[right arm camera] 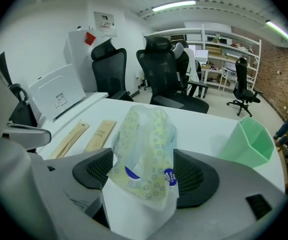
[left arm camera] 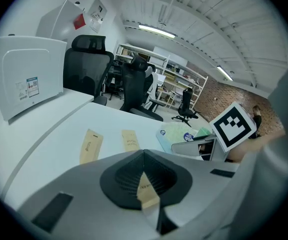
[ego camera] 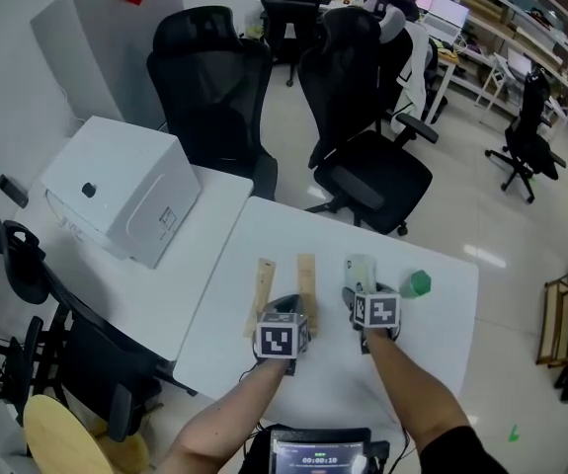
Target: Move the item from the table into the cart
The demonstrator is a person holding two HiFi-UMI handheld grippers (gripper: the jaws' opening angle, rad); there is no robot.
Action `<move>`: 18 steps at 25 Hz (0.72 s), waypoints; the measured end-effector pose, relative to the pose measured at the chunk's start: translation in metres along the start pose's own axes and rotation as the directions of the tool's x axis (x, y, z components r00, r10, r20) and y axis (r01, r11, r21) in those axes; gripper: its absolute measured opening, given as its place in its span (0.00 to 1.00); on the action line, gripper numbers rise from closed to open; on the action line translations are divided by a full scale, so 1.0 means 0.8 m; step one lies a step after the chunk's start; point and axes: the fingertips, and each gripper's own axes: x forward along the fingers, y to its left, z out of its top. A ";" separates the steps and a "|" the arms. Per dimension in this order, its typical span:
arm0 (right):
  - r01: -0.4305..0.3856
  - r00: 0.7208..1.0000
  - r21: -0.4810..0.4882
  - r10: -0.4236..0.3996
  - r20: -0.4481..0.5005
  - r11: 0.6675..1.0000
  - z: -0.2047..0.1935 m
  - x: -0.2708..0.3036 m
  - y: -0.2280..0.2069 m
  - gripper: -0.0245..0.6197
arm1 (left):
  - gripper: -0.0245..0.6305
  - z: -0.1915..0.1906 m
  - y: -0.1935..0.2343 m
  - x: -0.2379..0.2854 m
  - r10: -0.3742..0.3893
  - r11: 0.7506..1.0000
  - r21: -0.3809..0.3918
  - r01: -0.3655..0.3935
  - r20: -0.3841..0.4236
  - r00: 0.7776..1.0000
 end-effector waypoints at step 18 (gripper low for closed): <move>-0.002 0.999 0.004 0.001 0.046 1.000 0.008 -0.014 -0.023 0.04 | 0.04 0.007 -0.012 -0.002 -0.033 0.999 -0.012 0.034 0.024 0.999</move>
